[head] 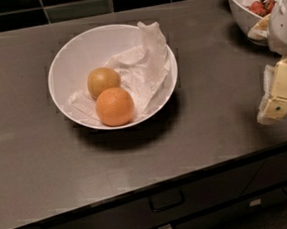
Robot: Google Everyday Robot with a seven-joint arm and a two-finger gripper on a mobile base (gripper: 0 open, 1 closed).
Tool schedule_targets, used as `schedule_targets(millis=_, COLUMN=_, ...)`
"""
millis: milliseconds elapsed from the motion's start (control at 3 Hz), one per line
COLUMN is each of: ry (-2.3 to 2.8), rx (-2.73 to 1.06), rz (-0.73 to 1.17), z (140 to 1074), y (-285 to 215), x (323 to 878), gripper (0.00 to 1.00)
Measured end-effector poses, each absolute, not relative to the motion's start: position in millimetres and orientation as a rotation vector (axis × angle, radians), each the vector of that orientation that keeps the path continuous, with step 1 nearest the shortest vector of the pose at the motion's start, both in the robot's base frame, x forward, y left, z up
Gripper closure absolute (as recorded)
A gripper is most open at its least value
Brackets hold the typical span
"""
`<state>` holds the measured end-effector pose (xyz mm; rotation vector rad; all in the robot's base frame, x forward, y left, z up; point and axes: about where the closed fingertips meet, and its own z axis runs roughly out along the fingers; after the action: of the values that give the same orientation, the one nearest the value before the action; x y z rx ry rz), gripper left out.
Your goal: Pick orange from white bowl
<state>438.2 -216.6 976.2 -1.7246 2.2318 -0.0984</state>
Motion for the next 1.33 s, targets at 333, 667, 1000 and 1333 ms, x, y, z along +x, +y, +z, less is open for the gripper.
schedule_targets(millis=333, ry=2.222, rx=-1.731, rz=-0.096, z=978, y=-211, x=440, gripper=0.0)
schedule_targets(millis=667, ry=2.188, rx=-1.752, rz=-0.087, z=985, y=-191, x=447, gripper=0.0)
schedule_targets(millis=1000, ry=2.114, rx=-1.821, rz=-0.053, z=991, y=-158, x=454, gripper=0.0)
schedule_targets(millis=1333, ry=1.951, rx=-2.006, rz=0.054, z=995, y=-121, x=456, gripper=0.0)
